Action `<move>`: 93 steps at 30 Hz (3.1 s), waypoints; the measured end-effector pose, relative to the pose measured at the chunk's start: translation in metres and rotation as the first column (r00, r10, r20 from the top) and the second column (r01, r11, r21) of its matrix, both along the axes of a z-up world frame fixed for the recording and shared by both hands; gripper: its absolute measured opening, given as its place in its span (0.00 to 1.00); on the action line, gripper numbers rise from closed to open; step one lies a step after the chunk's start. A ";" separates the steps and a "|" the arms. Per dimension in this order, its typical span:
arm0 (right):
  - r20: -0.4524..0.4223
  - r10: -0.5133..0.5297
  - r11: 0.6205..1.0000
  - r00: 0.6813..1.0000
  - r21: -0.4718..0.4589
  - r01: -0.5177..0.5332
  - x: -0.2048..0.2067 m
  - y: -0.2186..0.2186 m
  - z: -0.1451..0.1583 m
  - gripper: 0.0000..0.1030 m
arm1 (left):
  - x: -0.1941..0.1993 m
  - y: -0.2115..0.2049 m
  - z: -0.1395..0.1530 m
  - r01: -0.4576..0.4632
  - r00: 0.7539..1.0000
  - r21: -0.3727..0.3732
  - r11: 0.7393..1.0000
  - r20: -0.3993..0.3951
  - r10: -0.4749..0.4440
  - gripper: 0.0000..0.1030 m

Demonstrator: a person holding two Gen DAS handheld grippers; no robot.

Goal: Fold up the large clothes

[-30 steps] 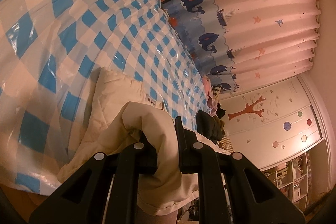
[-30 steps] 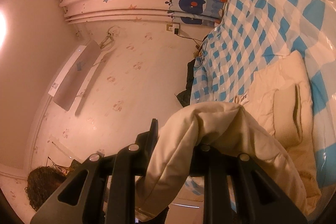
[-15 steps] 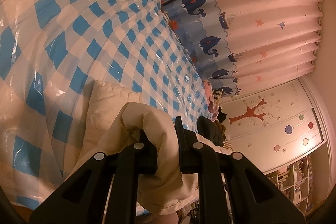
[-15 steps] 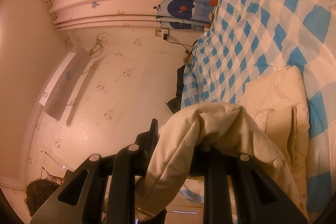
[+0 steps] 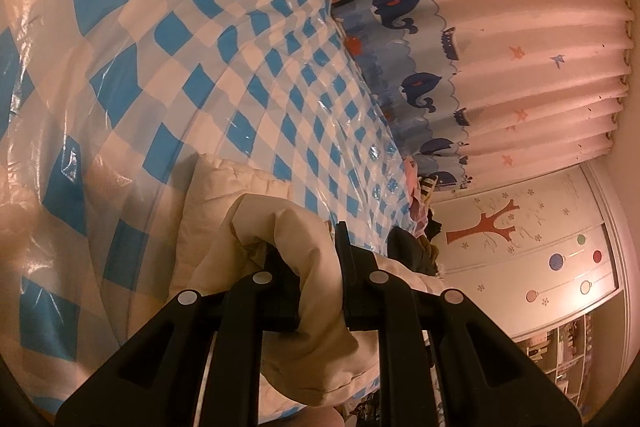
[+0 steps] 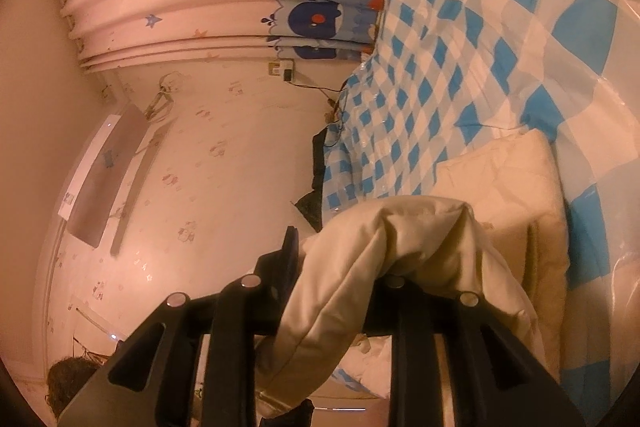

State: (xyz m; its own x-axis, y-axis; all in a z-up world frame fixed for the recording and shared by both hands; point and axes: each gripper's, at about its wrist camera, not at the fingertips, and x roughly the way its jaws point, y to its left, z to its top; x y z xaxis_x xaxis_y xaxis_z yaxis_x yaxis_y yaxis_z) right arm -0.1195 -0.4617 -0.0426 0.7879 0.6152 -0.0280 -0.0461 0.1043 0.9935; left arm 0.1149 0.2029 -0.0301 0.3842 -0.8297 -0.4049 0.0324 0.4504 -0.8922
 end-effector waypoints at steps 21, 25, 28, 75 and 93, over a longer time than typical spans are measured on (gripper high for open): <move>-0.100 -0.002 1.000 0.995 -0.003 0.002 0.029 -0.009 -0.045 0.26 | 0.025 -0.010 -0.047 -0.038 0.995 0.040 0.998 -0.094 0.041 0.13; -0.118 0.000 1.000 0.993 -0.007 -0.001 0.033 -0.010 -0.050 0.27 | 0.028 -0.011 -0.053 -0.044 0.993 0.053 0.998 -0.106 0.049 0.13; -0.137 0.001 1.000 0.991 -0.008 -0.002 0.037 -0.012 -0.056 0.27 | 0.031 -0.013 -0.057 -0.049 0.992 0.063 0.997 -0.116 0.056 0.14; -0.188 0.217 0.583 0.958 -0.762 -0.282 0.075 0.117 0.052 0.80 | 0.039 -0.010 0.012 -0.212 0.976 -0.146 0.966 0.023 0.217 0.69; -0.409 0.076 0.301 0.909 -0.860 -0.412 0.155 0.170 -0.021 0.81 | -0.006 -0.245 -0.038 0.411 0.872 0.364 0.836 0.112 -0.477 0.70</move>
State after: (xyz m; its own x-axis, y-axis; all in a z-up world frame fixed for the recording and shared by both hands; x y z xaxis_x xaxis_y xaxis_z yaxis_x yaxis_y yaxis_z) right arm 0.0357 -0.2912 -0.0638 0.4615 0.2187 -0.8598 -0.0278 0.9722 0.2324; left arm 0.1084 -0.0422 -0.0677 0.1024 -0.7671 -0.6333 0.4522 0.6029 -0.6573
